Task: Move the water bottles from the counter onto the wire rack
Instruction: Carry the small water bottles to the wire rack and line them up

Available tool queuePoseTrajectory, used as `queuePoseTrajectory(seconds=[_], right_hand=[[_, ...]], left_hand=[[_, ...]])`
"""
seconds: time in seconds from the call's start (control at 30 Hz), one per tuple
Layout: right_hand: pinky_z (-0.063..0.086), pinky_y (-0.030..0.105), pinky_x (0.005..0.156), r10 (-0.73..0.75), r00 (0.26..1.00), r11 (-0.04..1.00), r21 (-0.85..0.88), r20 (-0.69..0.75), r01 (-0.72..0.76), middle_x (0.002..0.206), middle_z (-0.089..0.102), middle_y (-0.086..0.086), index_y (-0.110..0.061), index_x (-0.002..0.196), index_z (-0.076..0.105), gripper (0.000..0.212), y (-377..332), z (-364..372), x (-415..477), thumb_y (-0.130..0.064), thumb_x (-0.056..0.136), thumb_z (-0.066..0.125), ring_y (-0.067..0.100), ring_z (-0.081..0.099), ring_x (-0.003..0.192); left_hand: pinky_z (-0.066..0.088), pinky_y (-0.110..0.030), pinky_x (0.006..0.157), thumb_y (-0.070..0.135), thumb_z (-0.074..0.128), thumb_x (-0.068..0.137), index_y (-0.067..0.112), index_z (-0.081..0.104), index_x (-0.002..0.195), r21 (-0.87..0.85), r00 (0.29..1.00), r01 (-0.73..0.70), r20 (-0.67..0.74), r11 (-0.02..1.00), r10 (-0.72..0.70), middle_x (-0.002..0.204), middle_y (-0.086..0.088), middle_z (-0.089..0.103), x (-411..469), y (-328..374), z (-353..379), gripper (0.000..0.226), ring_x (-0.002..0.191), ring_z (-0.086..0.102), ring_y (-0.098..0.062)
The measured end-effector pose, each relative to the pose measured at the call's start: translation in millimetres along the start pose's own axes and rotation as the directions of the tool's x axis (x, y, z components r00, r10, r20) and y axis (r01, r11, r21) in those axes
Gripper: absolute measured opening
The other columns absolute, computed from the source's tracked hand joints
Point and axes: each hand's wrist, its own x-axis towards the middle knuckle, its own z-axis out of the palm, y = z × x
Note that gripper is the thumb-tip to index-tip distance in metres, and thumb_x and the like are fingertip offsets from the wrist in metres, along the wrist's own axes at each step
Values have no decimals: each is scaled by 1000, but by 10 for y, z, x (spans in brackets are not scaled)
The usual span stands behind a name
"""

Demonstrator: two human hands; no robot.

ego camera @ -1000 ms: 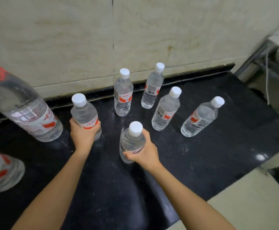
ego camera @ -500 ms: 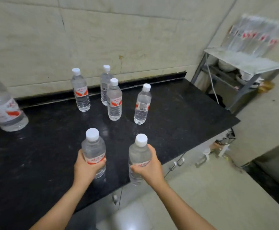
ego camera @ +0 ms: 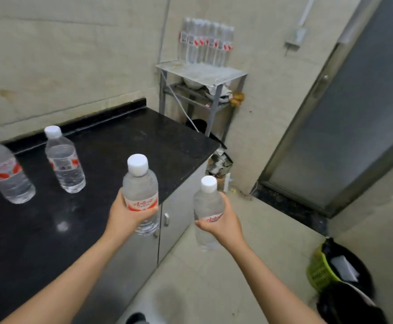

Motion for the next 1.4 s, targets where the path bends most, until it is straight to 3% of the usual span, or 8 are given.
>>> queuePoseTrajectory(seconds=[0.17,0.3,0.47,0.63,0.8,1.0,1.2,1.4], right_hand=[[43,29,87,8,993,999,55,-121,-1,107,55,-8,-24,127,42,75,-67,-492,516,-15,63,81,14,54,102],[45,32,88,36,971,993,114,-237,-9,112,58,-3,-21,125,44,75,-98,-836,1075,-12,61,82,17,56,104],[50,47,91,99,947,993,95,-306,-74,110,62,-4,-26,120,45,87,-97,-1099,1709,-43,41,75,19,60,102],[43,28,84,169,925,982,134,-341,-130,103,55,-8,-27,115,40,69,198,-1252,1951,-8,62,80,12,54,96],[47,39,93,244,893,969,138,-377,-206,100,54,-11,-24,122,41,74,728,-1605,2122,-11,61,81,15,55,98],[42,27,87,212,882,977,121,-422,-177,93,47,-26,-24,123,41,72,1346,-2468,2461,-14,64,81,11,52,97],[47,41,94,200,896,979,107,-395,-172,103,53,-14,-28,126,41,76,1934,-3326,2865,-23,61,81,17,56,104],[46,39,93,150,943,982,157,-297,-107,103,56,-10,-27,121,43,71,2074,-3574,3386,-15,62,81,18,57,102]], left_hand=[[49,-43,94,0,81,61,10,54,120,-22,977,-8,214,1000,13,111,-10,65,547,248,642,65,103,62,-25],[49,-42,95,4,82,61,14,51,121,-28,943,-56,326,998,62,112,-6,64,1107,381,1044,68,105,61,-22],[50,-43,95,5,83,60,14,52,119,-18,909,-64,411,998,66,111,-7,65,1699,599,1519,67,104,62,-23],[52,-38,89,26,84,45,16,54,113,23,871,-60,490,998,41,107,-4,67,2010,577,2045,76,98,64,-18],[52,-40,91,27,80,41,15,54,113,132,828,-71,561,989,-16,107,-4,67,2034,485,2782,78,99,64,-21],[51,-39,91,23,85,42,12,58,111,101,805,-100,593,990,21,107,-8,68,2037,645,3957,75,98,65,-22],[53,-38,86,35,84,36,12,60,112,75,828,-94,560,993,36,103,-5,69,2055,868,4822,83,93,66,-19],[47,-27,76,4,85,56,25,58,97,56,887,-64,461,996,31,95,4,65,2205,909,5101,53,87,61,-9]])
